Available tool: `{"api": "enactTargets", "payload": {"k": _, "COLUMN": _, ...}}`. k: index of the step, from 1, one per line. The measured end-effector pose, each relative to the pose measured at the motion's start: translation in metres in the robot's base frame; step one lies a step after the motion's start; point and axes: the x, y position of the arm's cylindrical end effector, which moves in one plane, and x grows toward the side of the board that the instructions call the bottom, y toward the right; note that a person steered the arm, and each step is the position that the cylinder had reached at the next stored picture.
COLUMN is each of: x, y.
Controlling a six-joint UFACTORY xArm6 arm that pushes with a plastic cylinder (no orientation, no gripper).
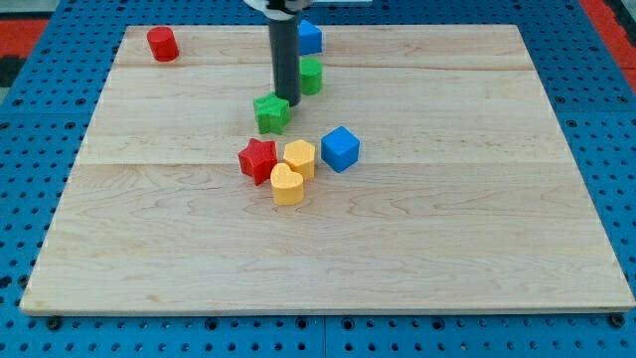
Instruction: Push the green circle to the top right of the board
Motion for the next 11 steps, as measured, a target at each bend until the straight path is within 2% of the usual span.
{"api": "enactTargets", "payload": {"k": 1, "x": -0.017, "y": 0.009}}
{"api": "enactTargets", "payload": {"k": 3, "x": -0.024, "y": 0.065}}
{"api": "enactTargets", "payload": {"k": 4, "x": -0.033, "y": 0.031}}
{"api": "enactTargets", "payload": {"k": 7, "x": -0.063, "y": 0.128}}
{"api": "enactTargets", "payload": {"k": 8, "x": -0.062, "y": 0.145}}
{"api": "enactTargets", "payload": {"k": 9, "x": -0.085, "y": 0.162}}
{"api": "enactTargets", "payload": {"k": 10, "x": -0.086, "y": 0.171}}
{"api": "enactTargets", "payload": {"k": 11, "x": -0.104, "y": 0.160}}
